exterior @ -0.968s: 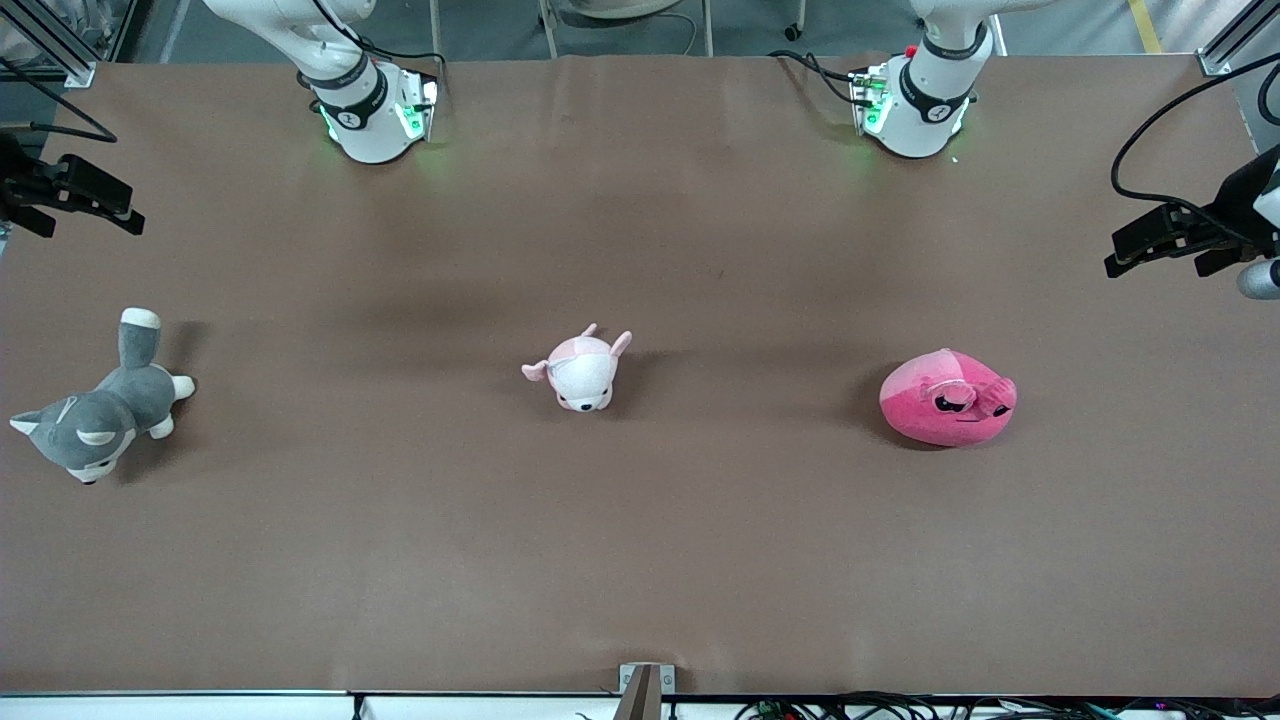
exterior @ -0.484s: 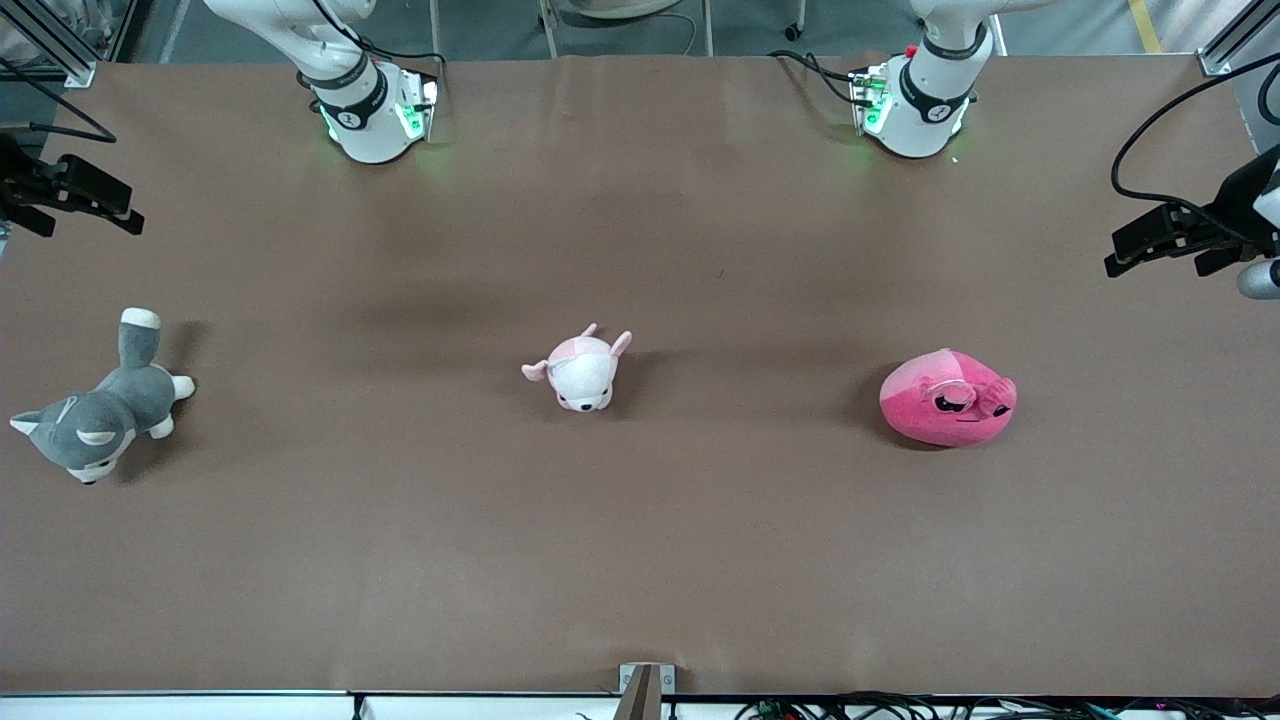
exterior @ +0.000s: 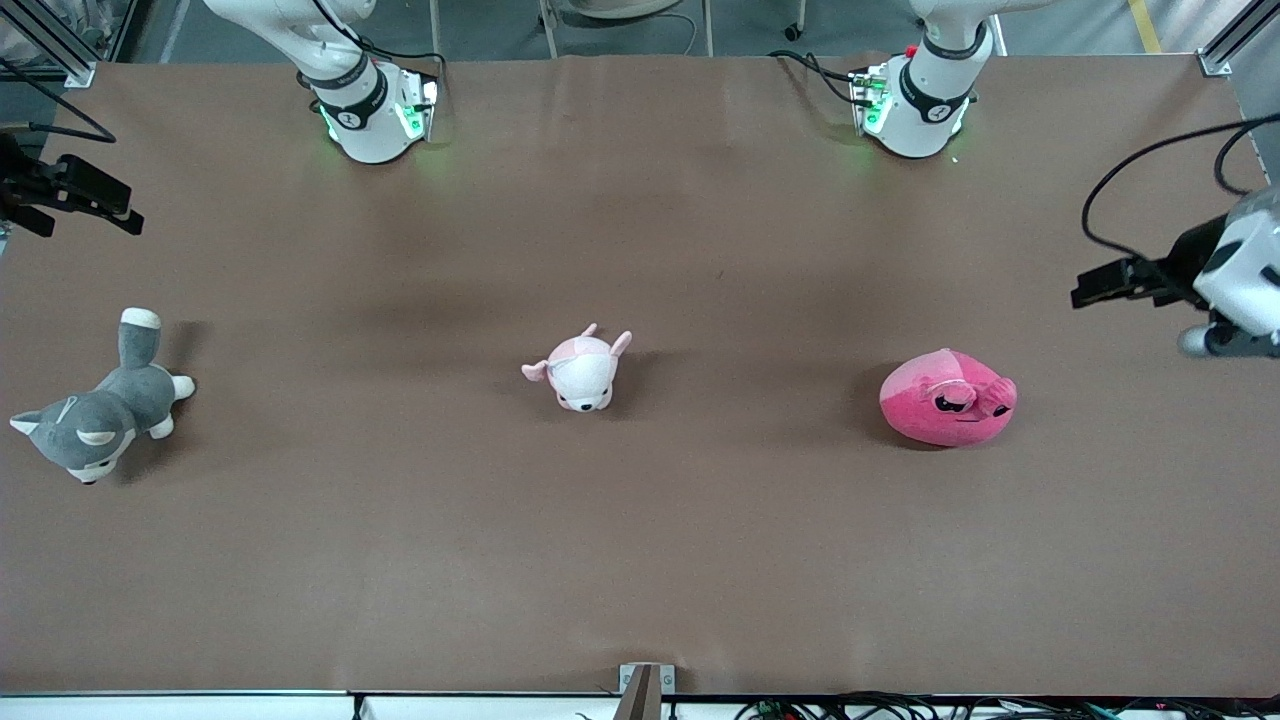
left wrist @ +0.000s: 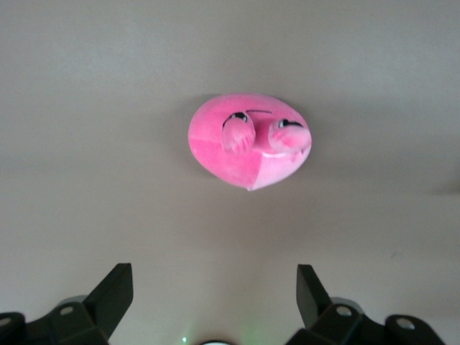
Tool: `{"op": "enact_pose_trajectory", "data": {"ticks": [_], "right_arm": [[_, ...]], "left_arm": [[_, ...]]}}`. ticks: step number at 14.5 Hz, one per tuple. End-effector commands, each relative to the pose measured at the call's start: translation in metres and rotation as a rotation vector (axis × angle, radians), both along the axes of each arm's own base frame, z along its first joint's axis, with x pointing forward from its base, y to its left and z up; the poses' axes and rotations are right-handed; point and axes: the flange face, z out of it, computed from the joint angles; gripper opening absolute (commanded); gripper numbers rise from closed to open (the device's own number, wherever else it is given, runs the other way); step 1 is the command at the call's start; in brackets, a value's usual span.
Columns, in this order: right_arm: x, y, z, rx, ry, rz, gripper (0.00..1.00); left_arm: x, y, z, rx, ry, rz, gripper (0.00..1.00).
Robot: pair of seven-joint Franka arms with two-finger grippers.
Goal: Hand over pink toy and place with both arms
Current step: 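Reach the left gripper down to the pink round plush and grasp it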
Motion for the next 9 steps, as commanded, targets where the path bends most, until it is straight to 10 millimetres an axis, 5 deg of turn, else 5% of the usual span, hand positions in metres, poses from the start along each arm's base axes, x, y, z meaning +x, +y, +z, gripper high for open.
{"op": "enact_pose_trajectory", "data": {"ticks": [1,9], "right_arm": [[-0.008,-0.003,0.003,-0.015,-0.009,-0.018,1.0],[-0.008,-0.005,0.002,-0.013,-0.009,-0.022,1.0]], "left_arm": [[0.013,0.002,-0.035,0.002,0.004,0.05,1.0],[0.042,-0.008,-0.154,0.004,0.037,0.158,1.0]]}}
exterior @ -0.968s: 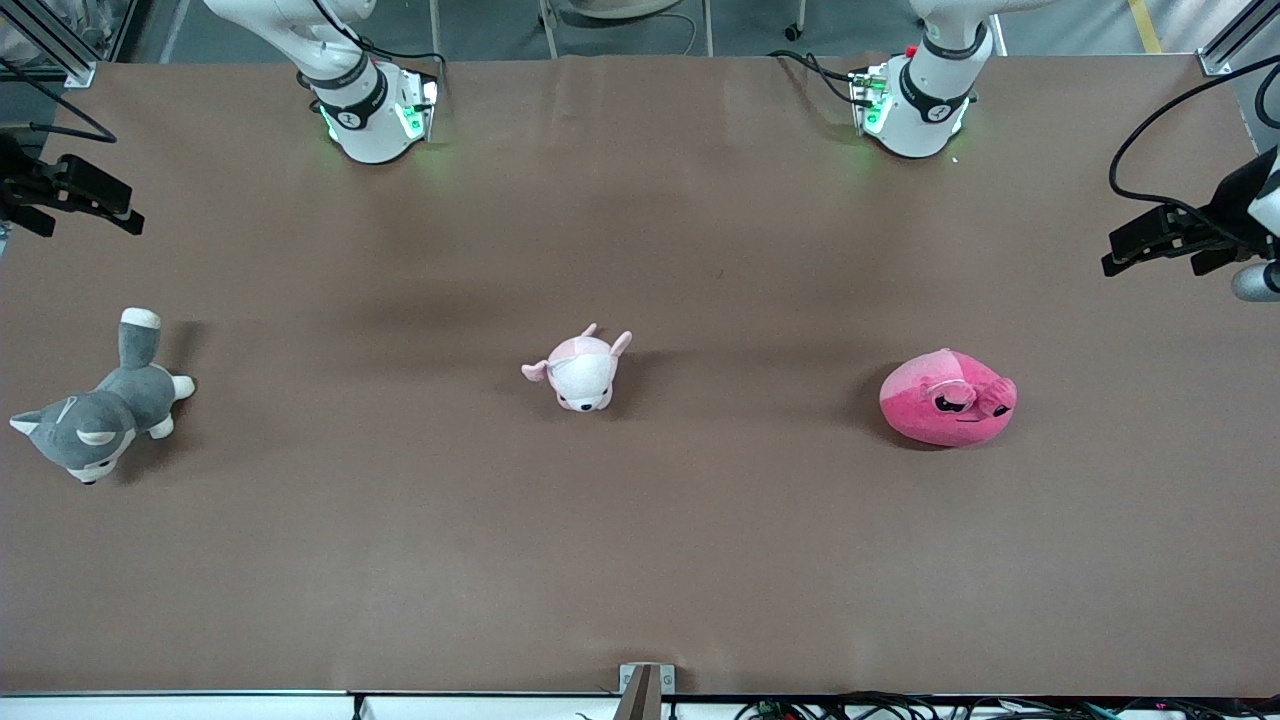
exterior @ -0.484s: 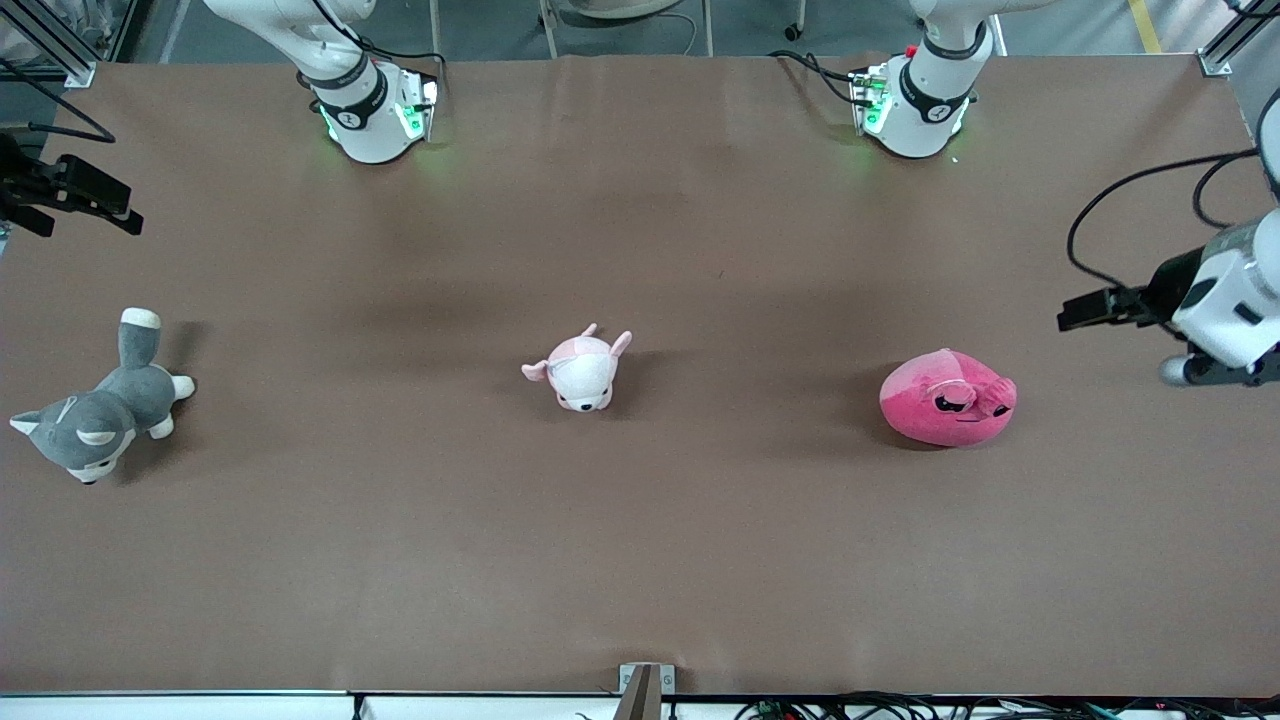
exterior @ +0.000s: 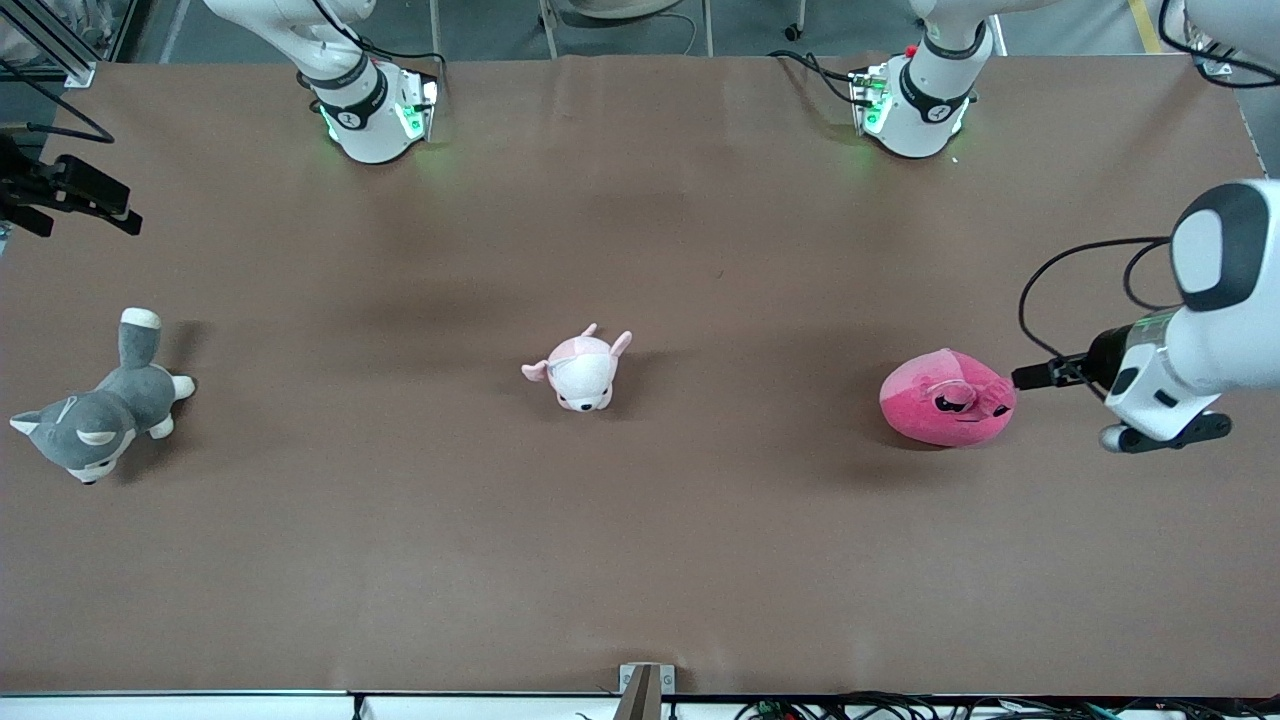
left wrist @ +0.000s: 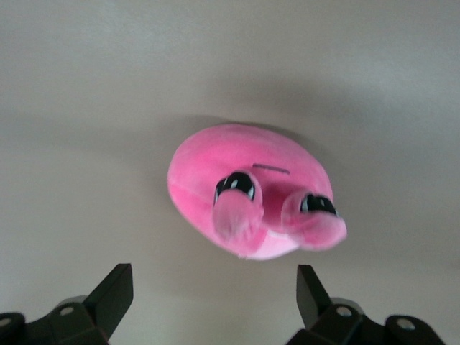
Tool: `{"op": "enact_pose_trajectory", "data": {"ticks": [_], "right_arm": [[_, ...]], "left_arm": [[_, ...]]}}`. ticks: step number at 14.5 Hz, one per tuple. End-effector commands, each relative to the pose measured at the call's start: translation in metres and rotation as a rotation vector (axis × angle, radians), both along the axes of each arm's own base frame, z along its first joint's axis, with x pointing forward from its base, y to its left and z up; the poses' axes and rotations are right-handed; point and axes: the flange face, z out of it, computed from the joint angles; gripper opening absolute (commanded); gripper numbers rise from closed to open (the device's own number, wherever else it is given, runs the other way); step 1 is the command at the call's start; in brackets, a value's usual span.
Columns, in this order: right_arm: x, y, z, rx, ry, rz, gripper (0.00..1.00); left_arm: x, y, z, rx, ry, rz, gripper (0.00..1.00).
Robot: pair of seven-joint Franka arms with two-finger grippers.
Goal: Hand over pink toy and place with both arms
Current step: 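Reach the left gripper down to the pink round plush and grasp it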
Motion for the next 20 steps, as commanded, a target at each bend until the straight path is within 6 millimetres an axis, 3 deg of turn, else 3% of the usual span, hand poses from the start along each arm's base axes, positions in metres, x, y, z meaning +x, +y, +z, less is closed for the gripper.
{"op": "enact_pose_trajectory", "data": {"ticks": [1,6,10,12,15,16,17,20], "right_arm": [[-0.008,-0.003,0.002,-0.012,-0.009,-0.016,1.0],[-0.008,-0.003,0.002,-0.012,-0.009,-0.018,1.0],[-0.008,-0.003,0.003,-0.012,-0.009,-0.018,1.0],[-0.008,-0.003,0.002,-0.013,-0.009,-0.018,1.0],[-0.008,-0.003,0.002,-0.013,-0.009,-0.016,1.0],[-0.008,-0.003,0.002,-0.013,-0.009,-0.016,1.0],[-0.008,-0.003,0.002,-0.013,-0.009,-0.018,1.0],[-0.008,-0.003,0.002,-0.013,-0.007,-0.016,1.0]], "left_arm": [[-0.003,-0.005,-0.027,0.006,-0.025,0.019,1.0],[-0.007,-0.007,-0.059,0.01,-0.02,0.047,0.97],[-0.011,-0.007,-0.067,0.01,-0.004,0.047,0.73],[-0.011,-0.008,-0.069,0.013,0.0,0.064,0.55],[-0.009,-0.009,-0.067,0.022,0.001,0.111,0.16],[-0.008,-0.009,-0.064,0.028,-0.003,0.144,0.07],[-0.007,-0.009,-0.062,0.033,-0.004,0.167,0.02],[-0.003,-0.026,-0.042,0.036,-0.025,0.164,0.01]]}}
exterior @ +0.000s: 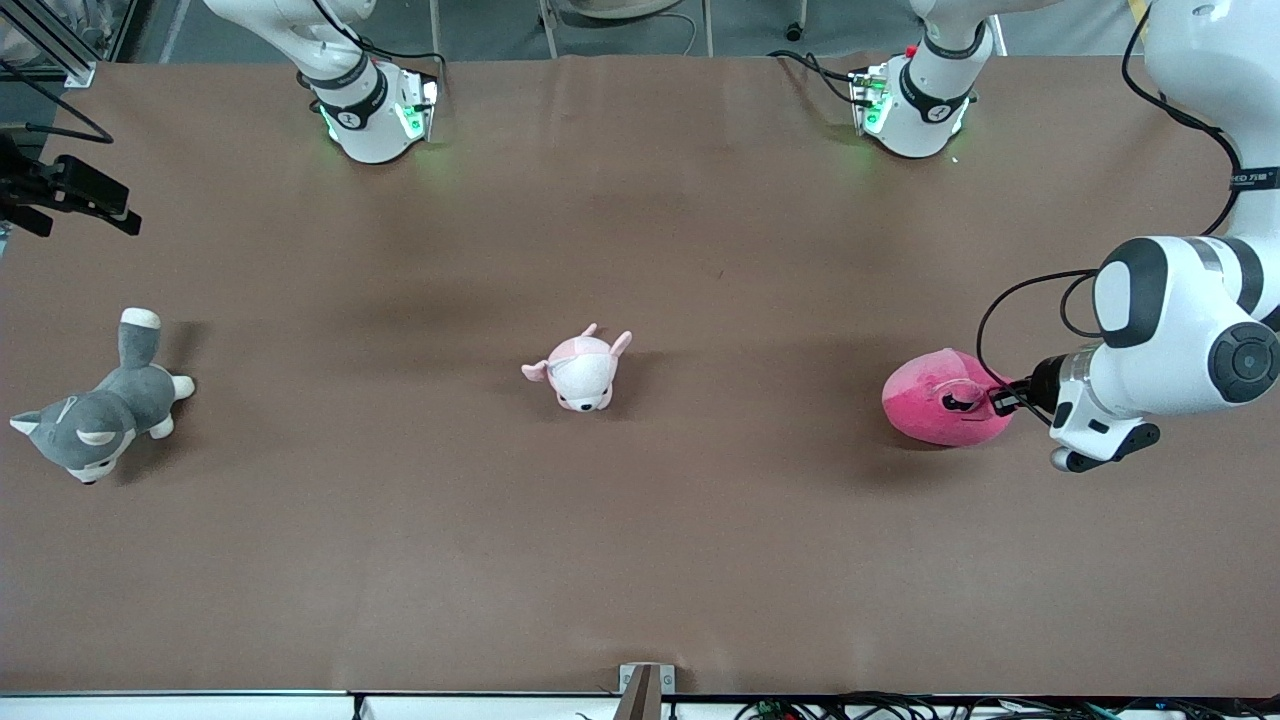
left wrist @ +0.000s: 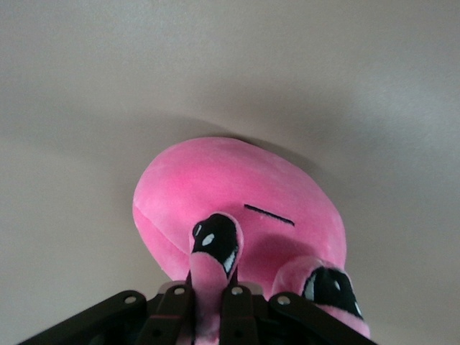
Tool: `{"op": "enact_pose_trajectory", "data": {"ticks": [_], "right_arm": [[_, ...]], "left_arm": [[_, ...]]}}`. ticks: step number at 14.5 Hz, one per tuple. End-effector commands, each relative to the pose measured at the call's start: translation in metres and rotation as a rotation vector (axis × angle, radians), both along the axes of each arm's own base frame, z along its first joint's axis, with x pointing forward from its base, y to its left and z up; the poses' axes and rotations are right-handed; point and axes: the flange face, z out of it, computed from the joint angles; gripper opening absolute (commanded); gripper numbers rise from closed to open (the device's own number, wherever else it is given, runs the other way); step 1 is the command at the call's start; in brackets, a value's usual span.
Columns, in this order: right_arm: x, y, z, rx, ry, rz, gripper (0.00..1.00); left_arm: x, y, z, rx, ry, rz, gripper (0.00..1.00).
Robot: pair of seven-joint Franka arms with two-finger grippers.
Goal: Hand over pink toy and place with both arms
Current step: 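Lift the pink plush with the left gripper and carry it toward the right arm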
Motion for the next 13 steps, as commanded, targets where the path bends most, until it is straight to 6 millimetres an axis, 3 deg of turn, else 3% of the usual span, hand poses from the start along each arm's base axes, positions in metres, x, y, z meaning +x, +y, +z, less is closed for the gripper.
{"op": "enact_pose_trajectory", "data": {"ticks": [1,5,7,9,12,13], "right_arm": [[-0.008,-0.003,0.002,-0.013,-0.009,-0.014,1.0],[-0.008,-0.003,0.002,-0.013,-0.009,-0.014,1.0],[-0.007,-0.002,0.005,-0.015,-0.015,-0.007,1.0],[-0.004,-0.004,0.011,-0.024,-0.028,-0.008,1.0],[0.014,-0.023,-0.013,-0.024,0.0,-0.045,1.0],[0.024,-0.03,-0.022,-0.019,-0.016,-0.055,1.0]], "left_arm": [[0.001,-0.022,0.034,0.01,-0.031,0.003,0.01],[-0.005,-0.071,0.108,0.008,0.003,0.023,0.01],[-0.013,-0.113,0.159,0.0,0.007,0.033,0.01],[-0.028,-0.158,0.195,-0.013,0.004,0.042,0.01],[-0.062,-0.237,0.214,-0.036,0.011,0.039,0.01],[-0.074,-0.261,0.229,-0.053,-0.002,0.041,0.01]]}}
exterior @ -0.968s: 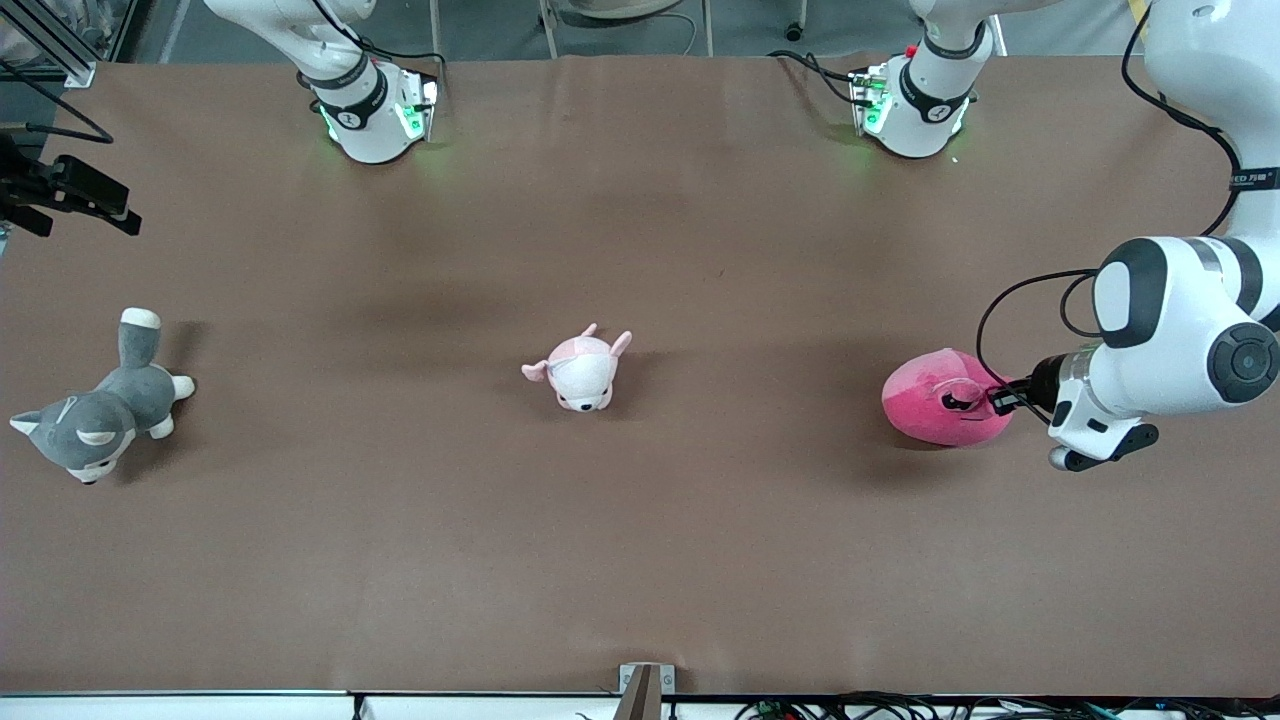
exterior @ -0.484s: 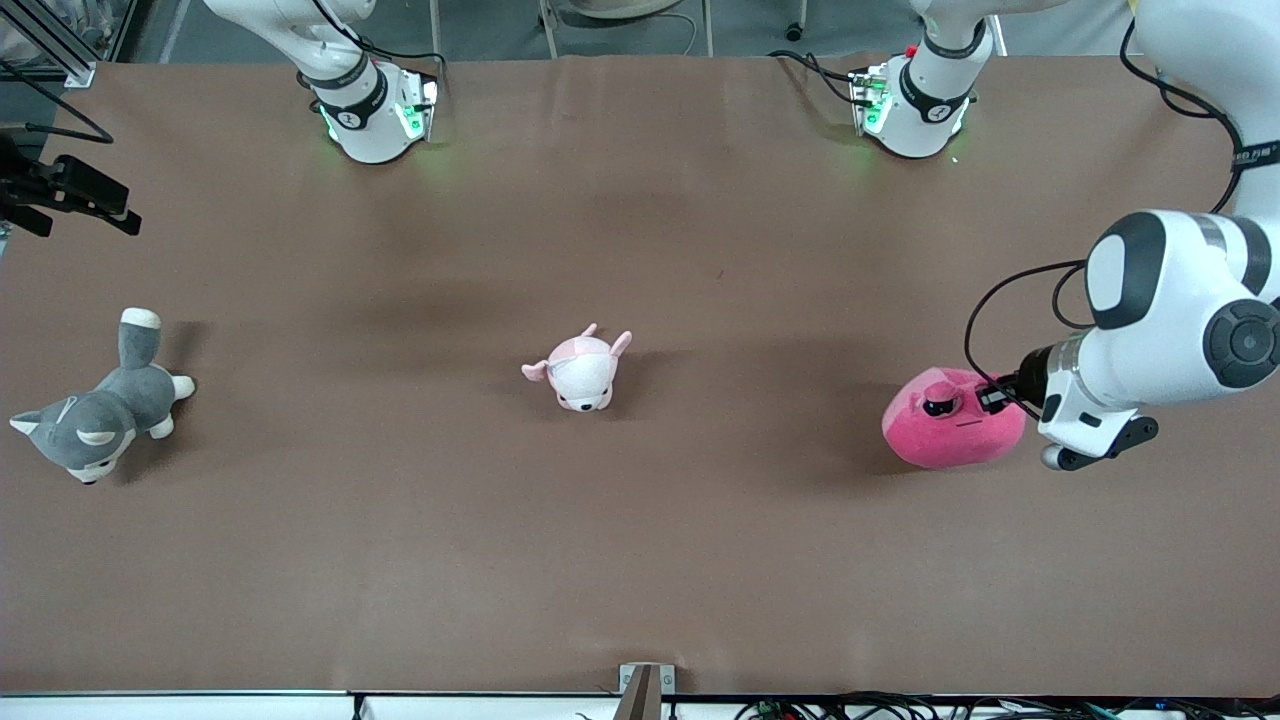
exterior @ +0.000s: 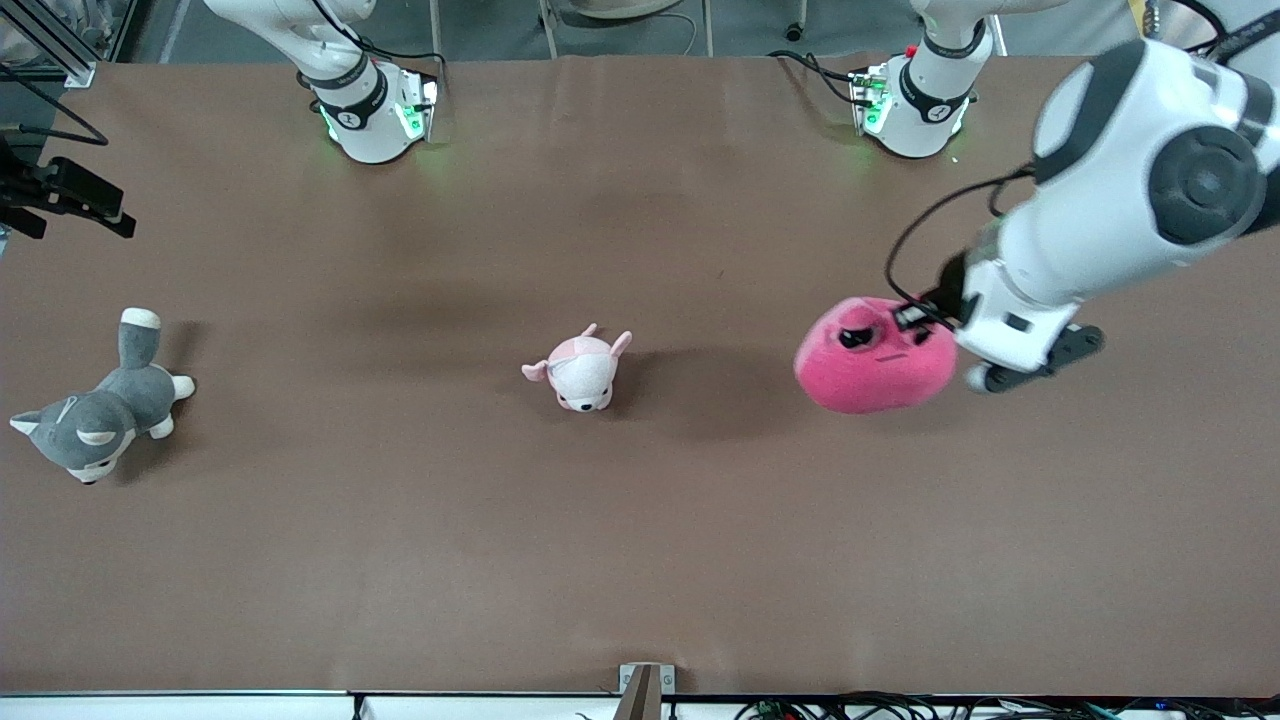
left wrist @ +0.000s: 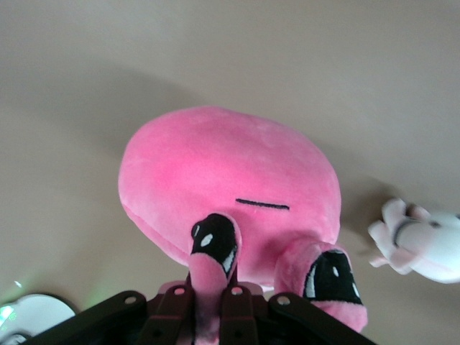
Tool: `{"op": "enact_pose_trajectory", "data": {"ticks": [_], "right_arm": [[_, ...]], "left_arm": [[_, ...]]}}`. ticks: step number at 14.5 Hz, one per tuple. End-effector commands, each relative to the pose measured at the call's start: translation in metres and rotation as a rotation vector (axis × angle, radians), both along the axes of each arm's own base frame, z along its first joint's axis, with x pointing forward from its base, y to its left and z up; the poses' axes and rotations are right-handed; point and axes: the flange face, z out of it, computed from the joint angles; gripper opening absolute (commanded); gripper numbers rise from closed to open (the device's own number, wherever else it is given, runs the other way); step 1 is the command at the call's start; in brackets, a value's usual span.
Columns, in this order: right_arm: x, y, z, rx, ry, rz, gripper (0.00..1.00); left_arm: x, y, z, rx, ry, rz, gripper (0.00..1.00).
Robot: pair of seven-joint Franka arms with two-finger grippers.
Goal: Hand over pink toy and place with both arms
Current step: 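Lift the pink plush with the left gripper and carry it toward the right arm, then reach the right gripper to the pink plush held by the left gripper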
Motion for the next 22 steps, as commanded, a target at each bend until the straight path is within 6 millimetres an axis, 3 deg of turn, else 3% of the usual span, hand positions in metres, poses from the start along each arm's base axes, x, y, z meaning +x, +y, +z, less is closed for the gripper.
{"op": "enact_pose_trajectory", "data": {"ticks": [1,3,5,7,9,12,15,19,22], "right_arm": [[0.025,-0.021,-0.032,-0.014,0.014,-0.033,1.0],[0.041,-0.026,-0.057,-0.019,0.044,-0.032,1.0],[0.059,-0.032,-0.096,-0.017,0.089,-0.04,1.0],[0.058,-0.031,-0.098,-0.007,0.099,-0.07,1.0],[0.058,-0.022,-0.102,0.003,0.111,-0.257,1.0],[0.054,0.034,-0.104,0.052,0.192,-0.557,1.0],[0.04,0.098,-0.09,0.056,0.242,-0.767,1.0],[0.009,0.19,-0.07,0.041,0.288,-1.023,1.0],[-0.009,0.244,-0.065,0.005,0.29,-1.137,1.0]], "left_arm": [[-0.028,-0.055,0.029,-0.043,-0.003,0.006,0.01],[-0.052,-0.092,0.047,-0.071,-0.011,-0.005,0.01],[-0.081,-0.131,0.063,-0.108,-0.02,-0.029,0.01],[-0.104,-0.168,0.073,-0.155,-0.047,-0.027,0.01],[-0.123,-0.201,0.075,-0.2,-0.071,-0.023,0.01],[-0.137,-0.245,0.061,-0.276,-0.067,0.016,0.01],[-0.145,-0.281,0.044,-0.348,-0.045,0.085,0.01],[-0.143,-0.308,0.02,-0.414,-0.031,0.148,0.01],[-0.151,-0.325,0.004,-0.398,-0.046,0.139,0.01]]}}
